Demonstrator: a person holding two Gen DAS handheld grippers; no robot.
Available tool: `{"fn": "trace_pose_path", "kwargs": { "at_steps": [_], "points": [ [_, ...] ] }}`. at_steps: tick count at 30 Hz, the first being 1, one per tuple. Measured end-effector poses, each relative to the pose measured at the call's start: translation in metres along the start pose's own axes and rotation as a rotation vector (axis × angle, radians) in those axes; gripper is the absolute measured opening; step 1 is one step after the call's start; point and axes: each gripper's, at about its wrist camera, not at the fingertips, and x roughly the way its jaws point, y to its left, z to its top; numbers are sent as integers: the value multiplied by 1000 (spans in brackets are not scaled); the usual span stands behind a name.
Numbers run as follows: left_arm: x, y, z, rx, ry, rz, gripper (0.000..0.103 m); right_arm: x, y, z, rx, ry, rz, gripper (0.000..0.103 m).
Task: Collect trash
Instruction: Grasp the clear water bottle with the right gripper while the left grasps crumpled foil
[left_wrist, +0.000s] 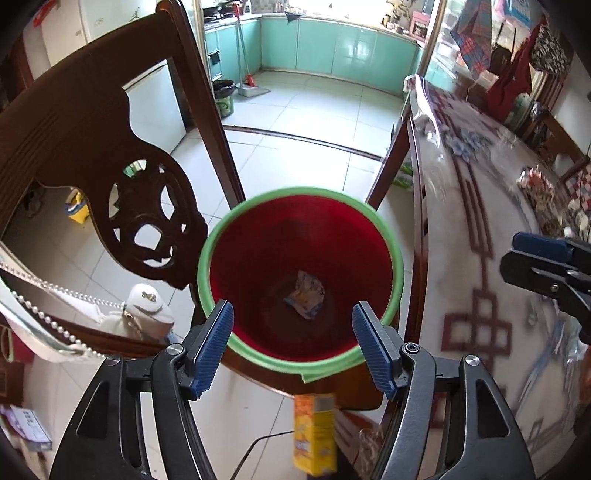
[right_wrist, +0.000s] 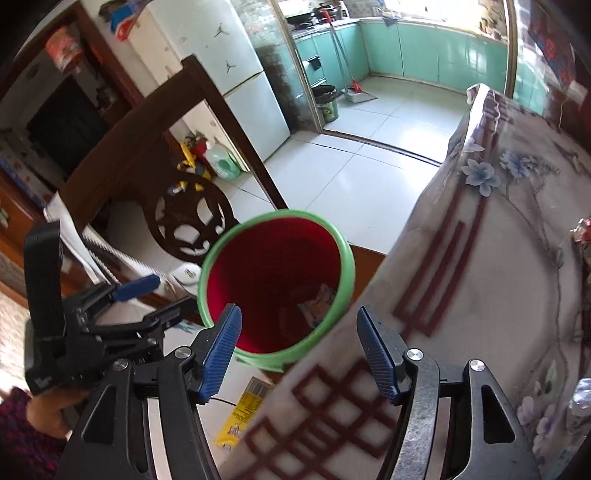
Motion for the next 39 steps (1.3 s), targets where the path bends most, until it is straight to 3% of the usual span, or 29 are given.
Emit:
{"fn": "trace_pose_path", "kwargs": {
  "at_steps": [6, 12, 17, 20, 23, 25, 29, 33, 35, 39],
  "points": [
    [-13, -17, 16, 44, -65, -21, 66, -29, -22, -19, 56, -50, -47, 64],
    [-33, -49, 43, 90, -130, -84, 71, -87, -73, -49, 161, -129, -194, 64],
    [-46, -90, 54, 161, -165, -186, 76, -151, -145, -93, 300, -151, -382, 64],
    [-47, -123, 54, 223, -161, -239, 76, -181, -206, -115, 434, -117, -494, 65],
    [-49, -161, 53, 277, -150, -288, 76, -191, -259, -131, 529, -49, -532, 66],
    [-53, -182, 50, 299, -146, -310, 76, -186, -284, -134, 563, -21, -529, 66],
    [-59, -222, 47, 322, -130, -349, 77, -156, -325, -139, 611, 45, -442, 67],
    [-65, -257, 41, 349, -125, -350, 77, -129, -342, -143, 614, 115, -418, 67],
    [-66, -271, 39, 351, -121, -350, 77, -128, -346, -145, 610, 81, -400, 60],
    [-62, -297, 34, 354, -90, -351, 78, -139, -360, -148, 595, 38, -325, 58]
  ]
}}
